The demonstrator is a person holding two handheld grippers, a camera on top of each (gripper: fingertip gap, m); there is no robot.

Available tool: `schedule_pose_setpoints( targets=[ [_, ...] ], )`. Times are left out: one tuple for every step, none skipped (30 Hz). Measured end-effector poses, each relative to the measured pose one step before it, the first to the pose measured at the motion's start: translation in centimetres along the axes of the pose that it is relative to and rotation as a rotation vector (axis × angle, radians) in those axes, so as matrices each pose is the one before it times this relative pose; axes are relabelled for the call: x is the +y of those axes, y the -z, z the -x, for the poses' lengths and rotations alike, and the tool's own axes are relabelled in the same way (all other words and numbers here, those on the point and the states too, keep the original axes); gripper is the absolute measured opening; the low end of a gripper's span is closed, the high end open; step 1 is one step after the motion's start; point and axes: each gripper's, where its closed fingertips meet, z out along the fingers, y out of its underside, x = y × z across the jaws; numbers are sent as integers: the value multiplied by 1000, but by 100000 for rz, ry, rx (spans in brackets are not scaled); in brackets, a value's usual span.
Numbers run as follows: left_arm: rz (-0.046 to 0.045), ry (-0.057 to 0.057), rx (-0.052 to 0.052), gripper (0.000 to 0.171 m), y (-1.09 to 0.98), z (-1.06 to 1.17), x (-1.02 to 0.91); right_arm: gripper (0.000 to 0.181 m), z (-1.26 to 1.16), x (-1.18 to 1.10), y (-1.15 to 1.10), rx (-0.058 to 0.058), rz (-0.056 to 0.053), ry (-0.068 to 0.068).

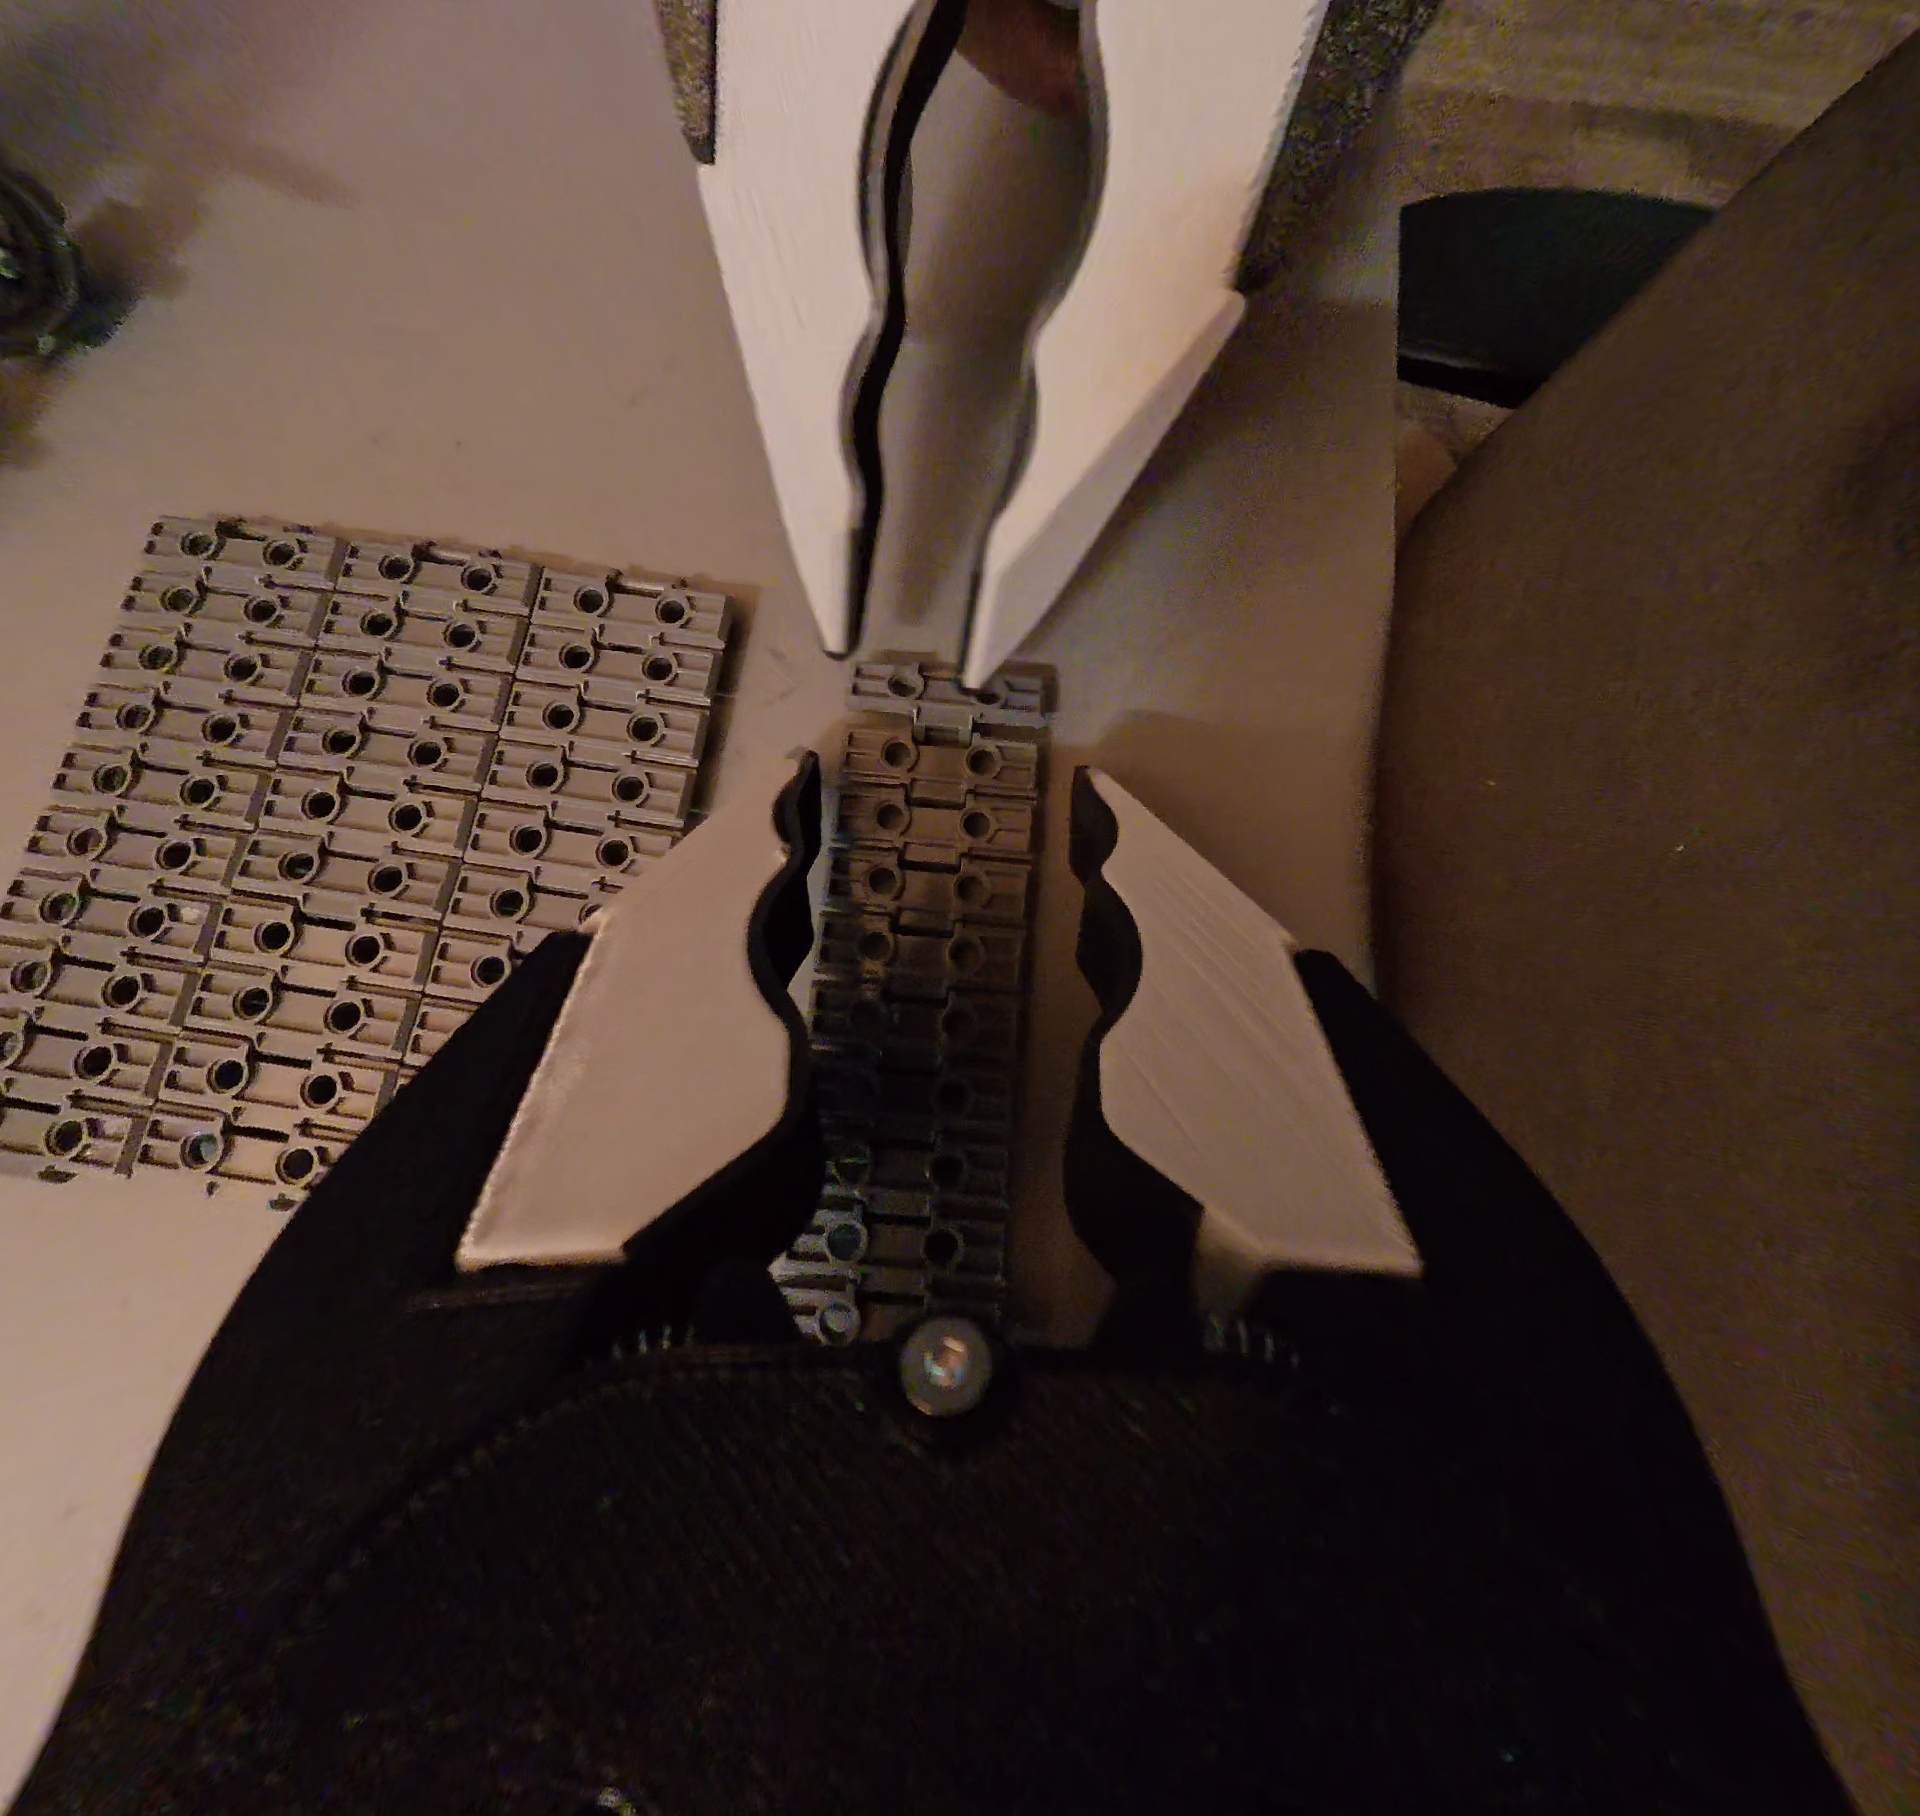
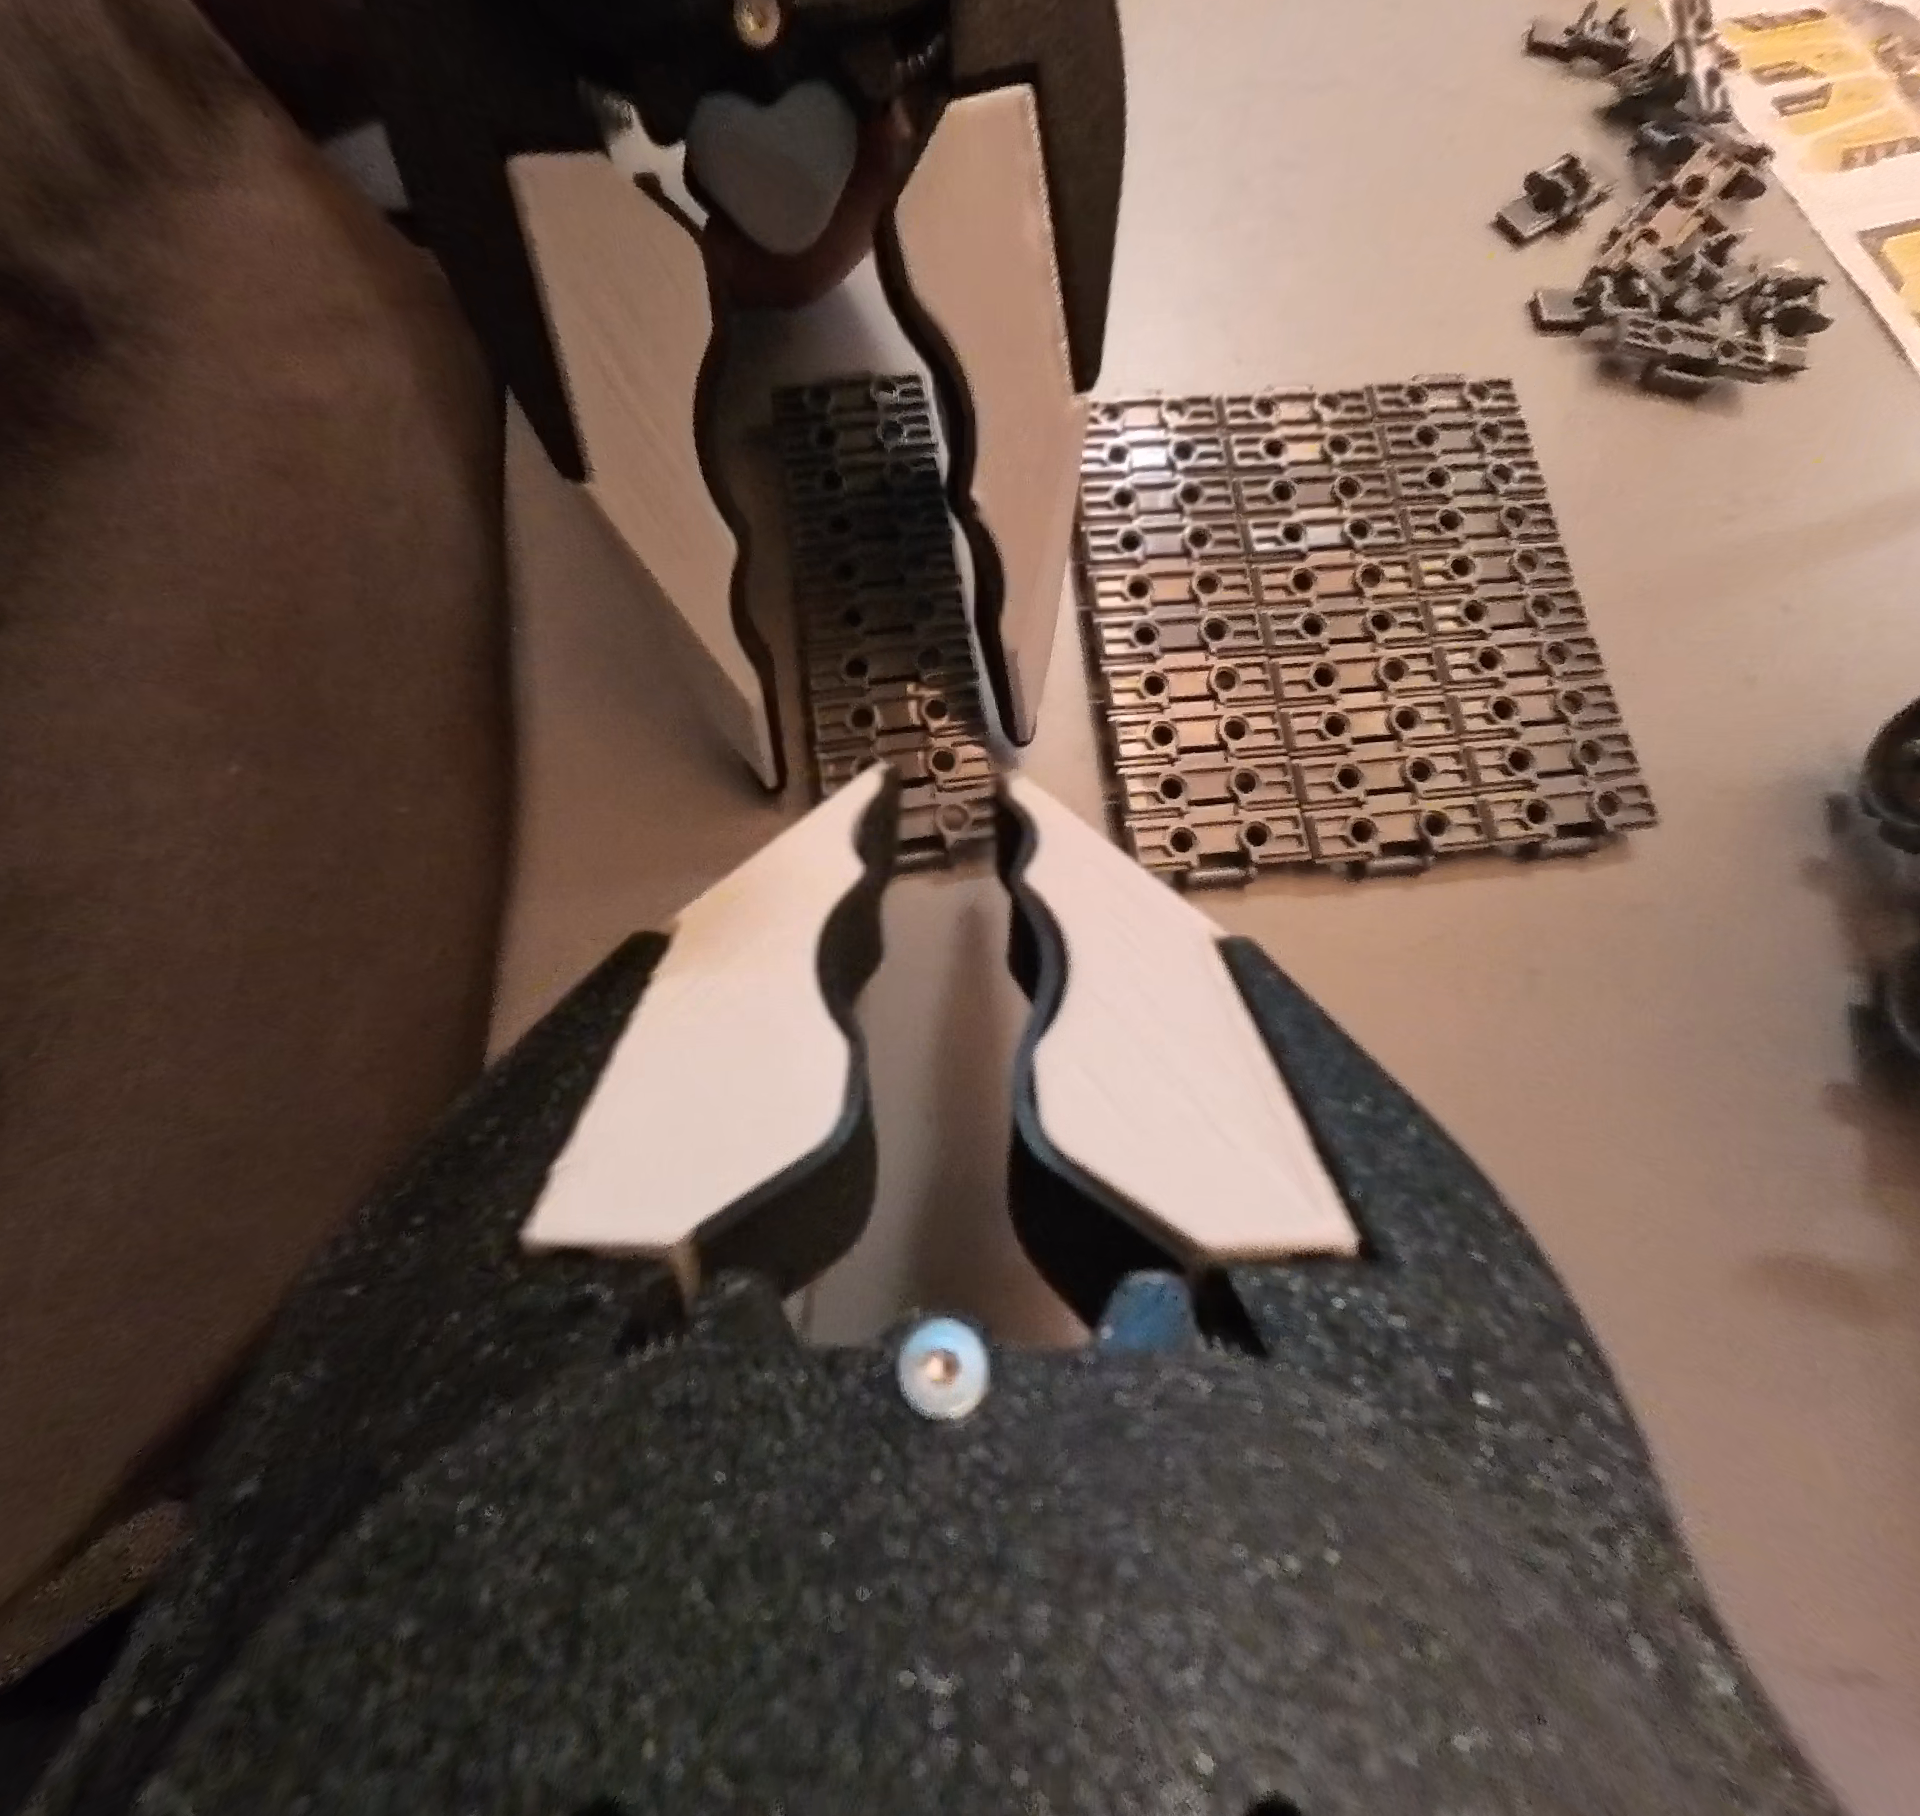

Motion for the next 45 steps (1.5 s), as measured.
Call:
schedule_pose_setpoints(
  targets=[
    [-113,115,122,42,-20,11,28,4,14,-168,36,-769,-1232,-721],
    [297,-129,64,38,-64,-4,98,0,50,-100,-28,-855,-806,-576],
    [434,-196,1,37,-85,-25,117,0,131,42,-102,-1420,149,-634],
    [-464,158,103,36,-20,-40,-38,0,131,299,-177,-1407,1917,-782],
    [-53,295,169,36,-19,-23,19,0,92,550,-267,-878,3615,-957],
    [-61,315,400,37,4,-36,25,0,134,297,-225,-789,1986,-1112],
    [173,535,833,38,-3,-61,74,0,65,19,-33,-327,369,-671],
    [-275,729,592,37,-13,-6,1,0,11,24,0,132,521,-98],
    [-324,372,493,37,-14,-17,-1,0,-11,-6,-18,558,517,-76],
    [-231,-32,352,37,-7,-4,1,0,2,14,-38,1070,602,418],
    [22,-152,283,37,-8,-14,-7,0,6,33,-16,1544,1214,720],
    [309,-384,135,37,-9,-5,-27,0,13,38,-17,1702,1904,316],
    [563,-638,8,37,-9,-4,-6,0,1,45,-14,1474,2433,-286],
    [585,-157,316,37,-15,5,10,0,-2,27,-3,1469,2510,931],
    [501,512,460,37,-13,-5,14,0,-11,11,-15,1919,1901,2967],
    [65,-181,127,36,-4,-12,-13,0,-12,2,-24,2081,1531,3671],
    [-320,-488,-22,36,-9,8,0,0,-5,0,-29,1592,1850,2281],
    [-412,104,105,36,-12,-9,-14,0,-1,22,-12,964,1941,1088],
    [-505,270,160,36,-8,-7,-5,0,-5,14,-11,301,1506,161],
    [-394,155,137,36,-3,4,-7,0,0,-4,-36,-400,979,-14],
    [-223,-138,30,36,-3,-9,-4,0,-6,-25,-38,-1135,551,-743],
    [-41,-115,9,36,-5,0,6,0,-1,-17,-25,-1026,175,-244],
    [103,-193,-75,36,7,3,2,0,1,-31,-35,-554,-302,-42],
    [1,-104,-58,36,-3,-5,12,0,1,-21,-27,34,-339,293],
    [-45,13,1,36,1,-9,-1,0,-11,-15,-8,502,7,676],
    [-125,-76,57,36,-6,-3,0,0,-2,7,-10,605,848,517],
    [-18,-88,45,36,-8,1,5,0,1,-7,-10,788,1494,779],
    [2,-182,-37,36,-2,-10,0,0,-1,-9,-35,1605,1863,1950],
    [23,45,86,36,1,6,15,0,4,-5,-80,2706,1803,3137],
    [-33,7,126,36,2,-4,12,0,6,-83,-8,3272,1133,4143],
    [-5,44,44,36,1,5,-1,0,1,-11,-6,2726,419,3979],
    [-15,-110,-75,36,-3,-10,-2,0,2,21,12,1049,-554,711],
    [-1,-110,-95,36,-2,-7,0,0,0,1,11,-223,-1185,-1014],
    [-26,-99,-115,36,7,8,6,0,-8,-16,1,-546,-1774,-743],
    [-7,23,-28,36,-5,10,-6,0,-7,-3,6,-602,-1830,-1117],
    [22,-125,-140,36,-1,0,3,0,-18,-13,6,-499,-1607,-1629],
    [71,-76,-116,37,10,-7,3,0,-10,-22,19,-128,-1567,-1372],
    [98,232,-16,37,1,1,21,0,-23,-5,18,-225,-1604,-2000],
    [-12,316,-726,37,4,29,-21,0,-30,-36,4,-182,-1597,-2697],
    [79,55,-1597,38,36,69,22,0,5,-81,-38,497,-1949,-2184],
    [493,-47,-1129,47,106,-69,67,0,17,-50,1,1128,-1654,-1168],
    [255,379,196,56,249,-326,22,0,-24,-5,28,1546,-810,-312],
    [-862,861,-214,61,412,-291,-106,0,-26,19,34,1893,-471,-417],
    [-1715,587,-1260,63,570,-132,-144,0,-66,65,49,2177,-109,-328],
    [-1814,217,-2420,64,661,52,-57,0,-179,133,80,2680,334,297]
  ],
)
